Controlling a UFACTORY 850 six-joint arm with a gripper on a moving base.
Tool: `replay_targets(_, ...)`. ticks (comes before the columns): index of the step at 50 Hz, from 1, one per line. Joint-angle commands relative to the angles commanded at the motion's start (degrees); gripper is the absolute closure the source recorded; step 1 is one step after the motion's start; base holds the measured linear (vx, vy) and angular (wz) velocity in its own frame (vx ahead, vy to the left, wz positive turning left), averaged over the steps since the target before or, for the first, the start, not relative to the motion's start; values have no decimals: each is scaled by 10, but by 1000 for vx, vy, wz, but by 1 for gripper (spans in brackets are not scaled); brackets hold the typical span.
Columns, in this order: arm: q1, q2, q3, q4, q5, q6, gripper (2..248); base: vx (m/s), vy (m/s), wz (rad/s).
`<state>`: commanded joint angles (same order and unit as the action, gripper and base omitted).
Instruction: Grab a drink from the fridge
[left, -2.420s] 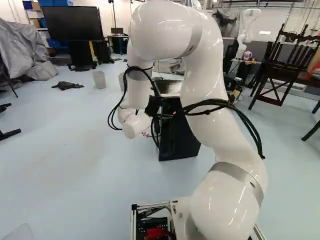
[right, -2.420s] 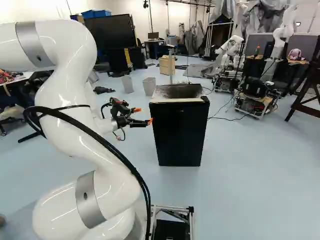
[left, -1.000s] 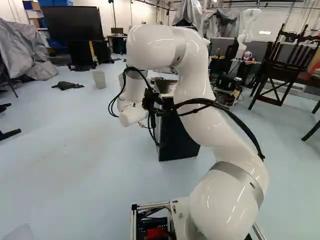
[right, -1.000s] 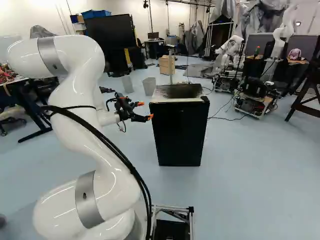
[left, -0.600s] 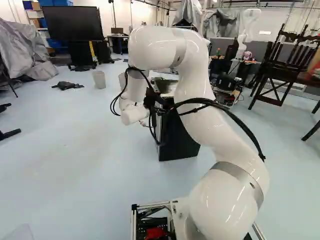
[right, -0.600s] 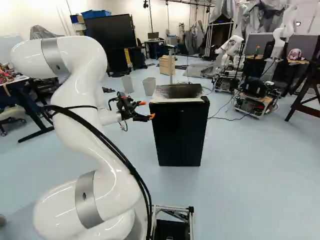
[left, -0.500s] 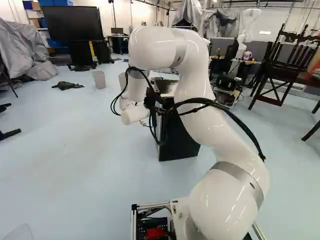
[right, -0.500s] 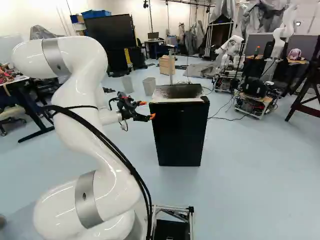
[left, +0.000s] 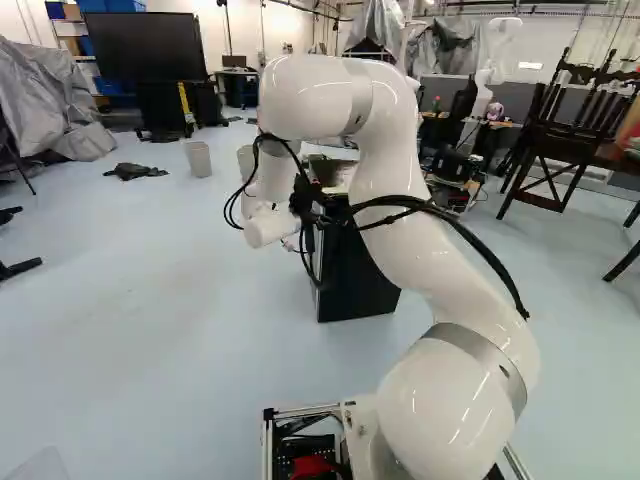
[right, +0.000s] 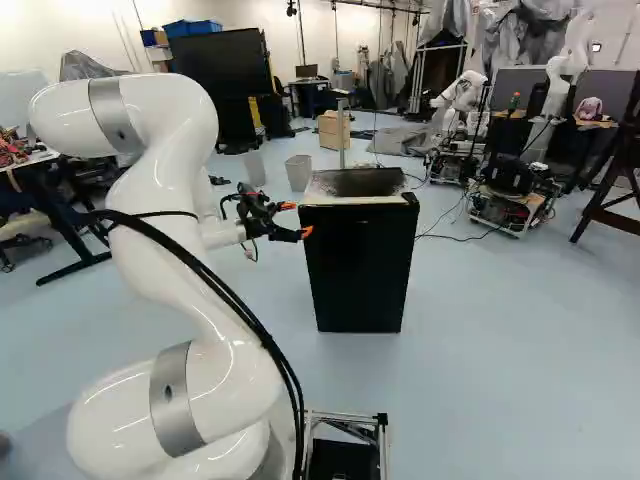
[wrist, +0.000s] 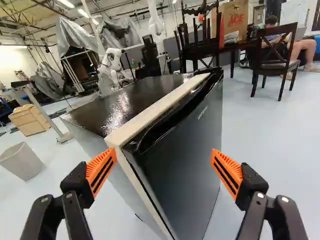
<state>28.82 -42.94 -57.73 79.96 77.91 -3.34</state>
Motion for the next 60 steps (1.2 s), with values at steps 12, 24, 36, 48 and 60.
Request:
replay_targets(12,0,0,0,0,0,-66,3,0,0,0)
replay_targets(24,0,0,0,0,0,-80,3,0,0,0)
replay_targets(36,0,0,0,0,0,-81,3,0,0,0)
replay_targets(48,-1,0,0,0,0,-81,3,0,0,0)
replay_targets(60,-4,-1,-2,0,0,-81,3,0,0,0)
